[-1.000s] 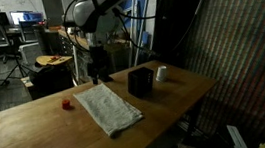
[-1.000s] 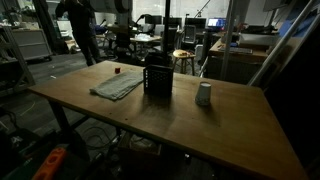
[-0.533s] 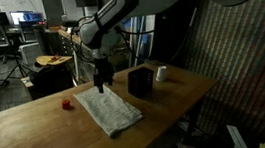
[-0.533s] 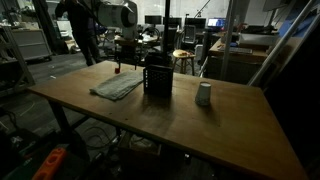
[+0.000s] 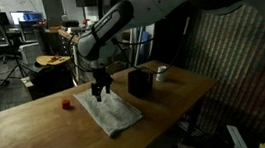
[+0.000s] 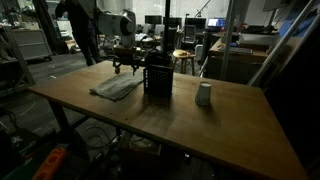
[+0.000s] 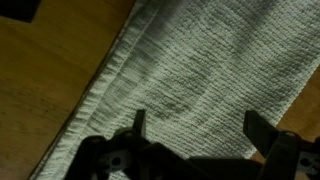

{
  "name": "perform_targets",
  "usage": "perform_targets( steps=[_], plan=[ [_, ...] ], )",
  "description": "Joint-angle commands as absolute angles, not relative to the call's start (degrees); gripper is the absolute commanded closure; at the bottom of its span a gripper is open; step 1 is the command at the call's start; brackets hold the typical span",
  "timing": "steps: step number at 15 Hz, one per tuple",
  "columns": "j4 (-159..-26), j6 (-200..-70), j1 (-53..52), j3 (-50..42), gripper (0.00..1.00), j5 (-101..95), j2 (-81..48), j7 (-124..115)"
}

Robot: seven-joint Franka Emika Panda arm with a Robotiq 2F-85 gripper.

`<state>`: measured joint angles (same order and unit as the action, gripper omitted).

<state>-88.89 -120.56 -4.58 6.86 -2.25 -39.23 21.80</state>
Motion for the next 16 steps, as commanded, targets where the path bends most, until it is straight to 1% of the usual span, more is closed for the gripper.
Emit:
perform_targets(
  steps=[1,6,7,8,9,12,16],
  plan=[
    [-86.14,-121.76,-4.87,6.65,0.00,-4.04,-42.26,21.29],
    [-85.02,-122.68,-5.25,6.42,0.00,-5.76,-45.11,20.74],
    [-84.97,-122.89,-5.35,6.44,0.23,-5.99,-45.47,20.56],
    [-84.96,-122.97,-5.37,6.50,0.26,-6.24,-45.53,20.49],
    [-84.98,-123.04,-5.45,6.50,0.32,-6.64,-45.53,20.38],
    [-85.35,-123.31,-5.82,6.45,0.58,-7.02,-44.98,20.20],
    [-85.61,-123.25,-6.10,6.28,0.87,-7.37,-44.20,19.49]
  ],
)
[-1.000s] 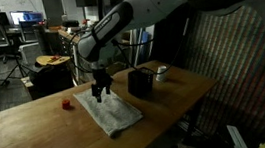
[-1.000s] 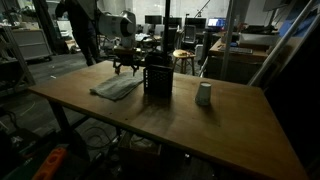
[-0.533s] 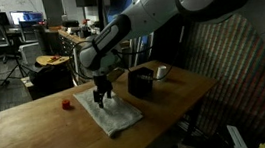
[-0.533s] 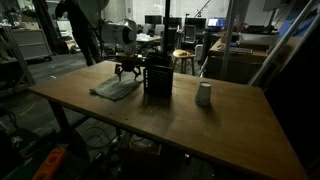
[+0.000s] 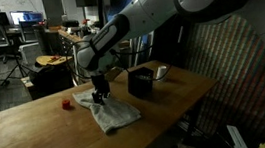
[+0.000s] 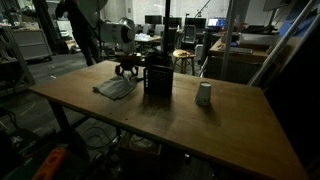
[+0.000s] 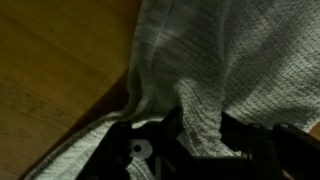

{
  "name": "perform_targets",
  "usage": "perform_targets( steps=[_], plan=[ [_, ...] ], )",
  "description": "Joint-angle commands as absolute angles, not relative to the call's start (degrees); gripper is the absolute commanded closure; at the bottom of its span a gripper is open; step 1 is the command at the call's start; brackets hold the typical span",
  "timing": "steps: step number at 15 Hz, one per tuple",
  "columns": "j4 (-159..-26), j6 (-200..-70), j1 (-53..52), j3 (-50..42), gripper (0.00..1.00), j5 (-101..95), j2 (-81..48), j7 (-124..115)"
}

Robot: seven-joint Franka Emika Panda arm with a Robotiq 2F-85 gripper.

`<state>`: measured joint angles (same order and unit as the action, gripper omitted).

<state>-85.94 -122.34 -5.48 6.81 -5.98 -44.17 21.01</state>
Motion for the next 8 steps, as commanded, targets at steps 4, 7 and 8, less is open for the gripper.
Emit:
perform_targets(
  steps=[4,7,8],
  plan=[
    [-86.12,-122.60,-5.56,6.17,0.96,-7.28,-41.88,19.00],
    [-86.52,-121.91,-4.96,5.92,0.94,-6.95,-39.15,18.63],
    [-86.73,-121.80,-4.75,5.83,0.94,-6.83,-38.05,18.51]
  ],
)
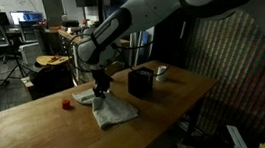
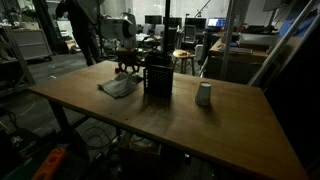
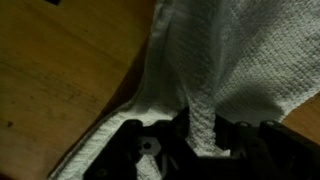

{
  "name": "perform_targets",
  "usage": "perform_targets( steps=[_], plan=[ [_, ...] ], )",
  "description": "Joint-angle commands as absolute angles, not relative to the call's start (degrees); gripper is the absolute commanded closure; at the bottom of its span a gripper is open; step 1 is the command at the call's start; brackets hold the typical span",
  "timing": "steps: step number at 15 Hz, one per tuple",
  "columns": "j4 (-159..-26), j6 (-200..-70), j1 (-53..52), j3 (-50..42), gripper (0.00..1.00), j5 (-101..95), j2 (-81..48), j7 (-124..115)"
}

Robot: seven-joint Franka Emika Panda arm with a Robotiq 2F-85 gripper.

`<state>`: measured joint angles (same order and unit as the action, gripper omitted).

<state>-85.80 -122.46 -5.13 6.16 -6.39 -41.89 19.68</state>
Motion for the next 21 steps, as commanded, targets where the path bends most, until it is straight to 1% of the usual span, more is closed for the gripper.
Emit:
perform_targets(
  steps=[1,11,21],
  plan=[
    [-86.95,-121.52,-4.55,5.74,0.94,-6.63,-36.81,18.30],
    [-88.73,-118.63,-2.43,4.74,0.94,-5.37,-24.25,15.42],
    [-88.27,-118.04,1.93,1.62,0.94,-3.75,-18.21,14.89]
  ],
)
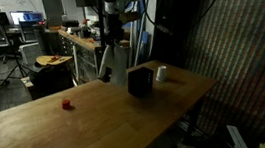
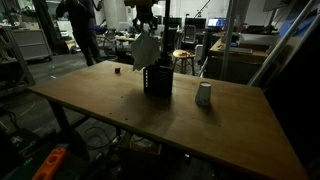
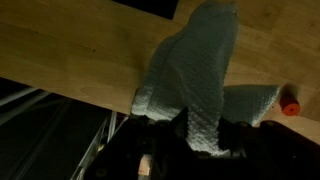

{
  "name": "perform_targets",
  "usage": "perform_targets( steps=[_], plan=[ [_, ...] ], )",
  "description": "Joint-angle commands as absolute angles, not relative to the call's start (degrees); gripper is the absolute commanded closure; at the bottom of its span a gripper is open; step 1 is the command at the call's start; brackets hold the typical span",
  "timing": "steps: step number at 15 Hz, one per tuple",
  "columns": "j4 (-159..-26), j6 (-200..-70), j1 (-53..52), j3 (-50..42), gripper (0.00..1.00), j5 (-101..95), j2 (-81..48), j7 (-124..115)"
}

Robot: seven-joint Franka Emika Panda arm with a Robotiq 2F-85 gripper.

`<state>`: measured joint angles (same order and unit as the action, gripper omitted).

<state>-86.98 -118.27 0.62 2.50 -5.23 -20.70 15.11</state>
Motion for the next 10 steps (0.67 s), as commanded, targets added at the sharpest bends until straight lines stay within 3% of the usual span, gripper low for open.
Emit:
perform_targets(
  steps=[1,10],
  plan=[
    [-88.41,-118.15,2.41,1.26,0.94,-3.67,-17.97,14.86],
    [-94.40,-118.21,5.71,-1.03,0.94,-0.96,-13.51,14.04]
  ],
)
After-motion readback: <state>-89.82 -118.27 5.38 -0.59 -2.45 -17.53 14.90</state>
